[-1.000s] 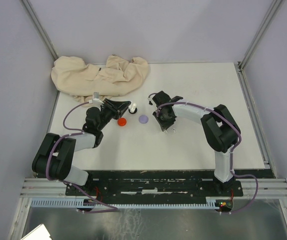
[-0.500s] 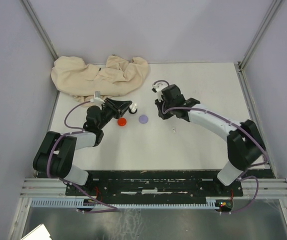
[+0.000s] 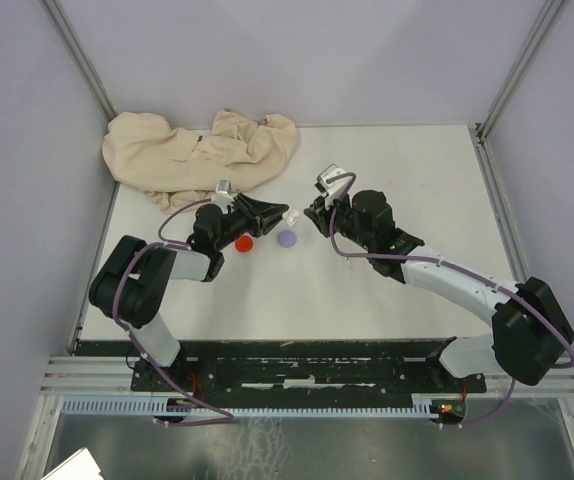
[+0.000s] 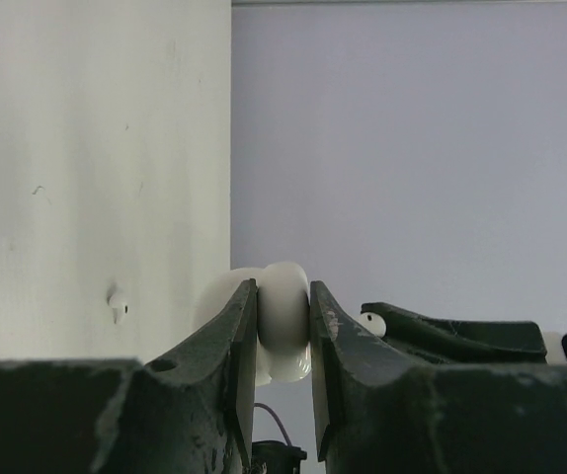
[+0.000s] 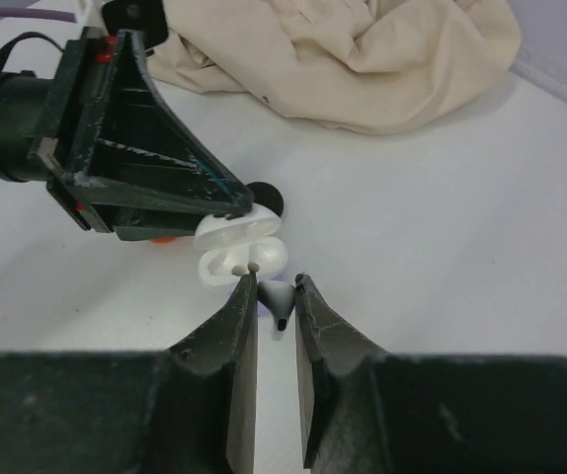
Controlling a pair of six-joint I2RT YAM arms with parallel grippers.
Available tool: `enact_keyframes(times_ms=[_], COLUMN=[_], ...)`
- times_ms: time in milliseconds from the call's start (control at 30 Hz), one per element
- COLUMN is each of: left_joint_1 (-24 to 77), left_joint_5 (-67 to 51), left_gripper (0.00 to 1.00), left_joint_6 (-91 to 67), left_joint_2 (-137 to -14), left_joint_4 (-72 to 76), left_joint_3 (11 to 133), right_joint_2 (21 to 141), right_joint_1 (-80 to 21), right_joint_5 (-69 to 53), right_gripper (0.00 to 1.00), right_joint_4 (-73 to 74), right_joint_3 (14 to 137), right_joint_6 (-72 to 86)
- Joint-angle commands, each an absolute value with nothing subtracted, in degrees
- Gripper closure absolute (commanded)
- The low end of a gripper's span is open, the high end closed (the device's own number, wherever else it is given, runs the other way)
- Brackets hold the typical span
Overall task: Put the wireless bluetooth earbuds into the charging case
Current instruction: Place the earbud in the charging case.
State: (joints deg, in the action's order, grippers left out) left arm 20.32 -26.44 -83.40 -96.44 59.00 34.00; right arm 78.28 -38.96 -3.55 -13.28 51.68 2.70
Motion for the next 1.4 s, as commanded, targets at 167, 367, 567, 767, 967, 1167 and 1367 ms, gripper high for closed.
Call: enact_keyframes(times_ms=[167,367,567,767,967,1167,1367], left_joint_1=[23.08,23.48,23.56,23.57,23.57,23.56,23.55], left_joint_5=[-30.29,-31.75,-33.09,-33.58,-33.57,-33.53,-33.27], left_gripper=[0.97,0.97,0.97,0.97,0.97,0.97,0.97], left_joint_6=[-90.04,-90.44,-90.83,-91.49,-92.57,-93.08,-93.5], left_joint_2=[-99.56,-99.86,-99.43,-99.27,-99.36,-99.15,-99.12], left_joint_4=[67.15,67.22,67.64,68.34,69.8,70.3,70.61], left_joint_3=[38.79,39.46,39.55,39.47,39.03,39.16,39.2], right_joint_2=[78.5,79.4,79.86,79.89,80.02,80.0,79.66], right_joint_1=[-43.04,-43.37,-43.38,-43.33,-43.33,-43.38,-43.35], right_joint_5=[-4.09,-3.63,-3.06,-2.39,-2.31,-2.37,-2.11], right_gripper=[0.98,0.98,0.98,0.98,0.98,0.98,0.98], right_joint_4=[-28.82,-29.36,-28.98,-28.57,-27.92,-27.59,-27.31], right_joint_3=[47.89,48.11,48.16,47.81,47.55,47.08,46.5], right_joint_6=[-5.89,-6.23,-6.48,-6.84,-6.96,-6.86,-6.94])
